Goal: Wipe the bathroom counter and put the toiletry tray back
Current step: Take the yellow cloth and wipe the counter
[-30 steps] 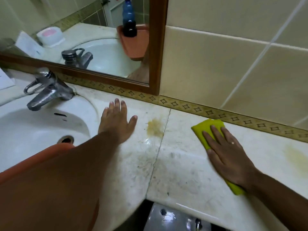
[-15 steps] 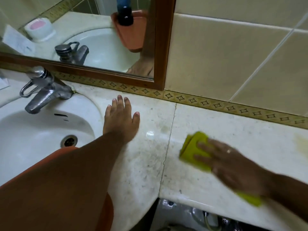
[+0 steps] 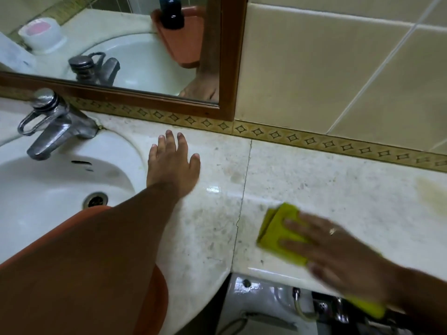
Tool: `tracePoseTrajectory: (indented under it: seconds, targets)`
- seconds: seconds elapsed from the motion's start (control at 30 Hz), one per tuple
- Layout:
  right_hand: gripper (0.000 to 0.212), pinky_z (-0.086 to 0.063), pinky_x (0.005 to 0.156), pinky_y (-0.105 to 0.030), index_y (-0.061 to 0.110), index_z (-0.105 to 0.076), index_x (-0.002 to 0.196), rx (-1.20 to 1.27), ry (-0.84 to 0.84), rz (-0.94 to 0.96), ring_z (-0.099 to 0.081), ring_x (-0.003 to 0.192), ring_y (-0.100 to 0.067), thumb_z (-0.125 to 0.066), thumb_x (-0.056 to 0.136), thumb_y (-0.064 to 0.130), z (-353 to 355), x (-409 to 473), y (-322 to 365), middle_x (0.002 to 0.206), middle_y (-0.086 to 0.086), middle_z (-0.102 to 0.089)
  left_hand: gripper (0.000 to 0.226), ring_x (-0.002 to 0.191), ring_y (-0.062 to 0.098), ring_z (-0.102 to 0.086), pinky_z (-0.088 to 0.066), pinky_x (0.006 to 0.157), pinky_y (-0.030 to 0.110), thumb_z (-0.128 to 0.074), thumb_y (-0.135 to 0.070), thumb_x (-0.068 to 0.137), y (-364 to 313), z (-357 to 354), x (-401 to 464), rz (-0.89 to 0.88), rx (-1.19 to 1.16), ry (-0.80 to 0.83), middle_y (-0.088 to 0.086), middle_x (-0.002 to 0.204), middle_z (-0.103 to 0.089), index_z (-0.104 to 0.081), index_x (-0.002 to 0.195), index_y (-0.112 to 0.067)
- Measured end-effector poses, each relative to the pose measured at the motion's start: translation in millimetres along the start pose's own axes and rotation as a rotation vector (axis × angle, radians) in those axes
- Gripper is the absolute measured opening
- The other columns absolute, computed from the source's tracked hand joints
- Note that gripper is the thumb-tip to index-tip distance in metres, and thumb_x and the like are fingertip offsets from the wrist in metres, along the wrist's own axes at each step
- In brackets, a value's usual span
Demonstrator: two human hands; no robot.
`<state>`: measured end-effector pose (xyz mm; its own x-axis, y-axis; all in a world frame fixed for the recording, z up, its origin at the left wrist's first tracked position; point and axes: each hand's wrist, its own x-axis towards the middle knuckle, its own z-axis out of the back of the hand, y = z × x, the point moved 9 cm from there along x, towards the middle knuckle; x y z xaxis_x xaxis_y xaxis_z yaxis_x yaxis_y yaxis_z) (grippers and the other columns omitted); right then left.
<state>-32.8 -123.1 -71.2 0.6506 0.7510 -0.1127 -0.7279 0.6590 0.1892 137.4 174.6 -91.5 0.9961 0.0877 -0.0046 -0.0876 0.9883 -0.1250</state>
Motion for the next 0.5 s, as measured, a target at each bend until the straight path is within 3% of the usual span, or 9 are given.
tracePoseTrajectory:
  seconds: [0.1,0.17,0.23,0.3,0.4,0.5]
  targets:
    - [0.053,-0.019,0.119,-0.041,0.036,-0.017,0.15,-0.01,-0.058,-0.329,-0.016,0.149,-0.034,-0.023,0.098,0.044,32.5,27.3,-87.1,0.163,-0.006,-0.019,0.073,0.151,0.035,-0.013,-0.013,0.122,0.05,-0.02,-0.053,0.094,-1.0,-0.3,-0.4,0.003,0.009,-0.01,0.018,0.164,-0.012,-0.016,0.155,-0.013]
    - [0.054,-0.015,0.119,-0.041,0.037,-0.012,0.152,-0.053,-0.076,-0.444,-0.007,0.15,-0.034,-0.027,0.1,0.04,38.9,79.1,-98.2,0.164,-0.006,-0.012,0.073,0.151,0.036,-0.014,-0.013,0.122,0.05,-0.02,-0.052,0.095,-1.5,-0.5,-0.3,0.002,0.012,-0.006,0.018,0.164,-0.013,-0.016,0.155,-0.013]
    - [0.057,-0.01,0.121,-0.042,0.031,-0.012,0.155,-0.076,-0.057,-0.392,-0.004,0.15,-0.037,-0.031,0.101,0.036,34.0,135.2,-67.2,0.165,-0.011,-0.009,0.072,0.151,0.036,-0.015,-0.013,0.122,0.05,-0.021,-0.051,0.095,-1.0,-0.2,-0.9,0.001,0.018,-0.01,0.019,0.164,-0.014,-0.017,0.155,-0.012]
    - [0.059,-0.009,0.12,-0.045,0.031,-0.013,0.155,-0.114,-0.021,-0.221,-0.003,0.15,-0.038,-0.031,0.1,0.037,22.8,157.1,-17.9,0.164,-0.011,-0.008,0.072,0.15,0.037,-0.017,-0.015,0.121,0.05,-0.022,-0.05,0.094,-1.2,-0.1,-0.3,-0.004,0.026,-0.011,0.02,0.163,-0.016,-0.018,0.155,-0.011]
    - [0.055,-0.016,0.119,-0.044,0.038,-0.023,0.152,-0.042,-0.005,0.022,-0.007,0.151,-0.031,-0.035,0.098,0.038,1.0,94.6,34.2,0.165,-0.001,-0.014,0.074,0.15,0.037,-0.018,-0.016,0.121,0.051,-0.02,-0.05,0.093,-0.9,0.8,-2.2,-0.003,0.021,-0.007,0.021,0.163,-0.017,-0.019,0.154,-0.01]
    - [0.053,-0.024,0.118,-0.039,0.043,-0.023,0.151,0.026,0.007,-0.017,-0.013,0.151,-0.024,-0.033,0.099,0.044,-1.6,19.8,2.6,0.164,0.006,-0.015,0.075,0.151,0.036,-0.016,-0.015,0.122,0.05,-0.018,-0.053,0.092,-2.9,2.4,-1.4,-0.007,0.019,-0.014,0.019,0.164,-0.015,-0.018,0.155,-0.012]
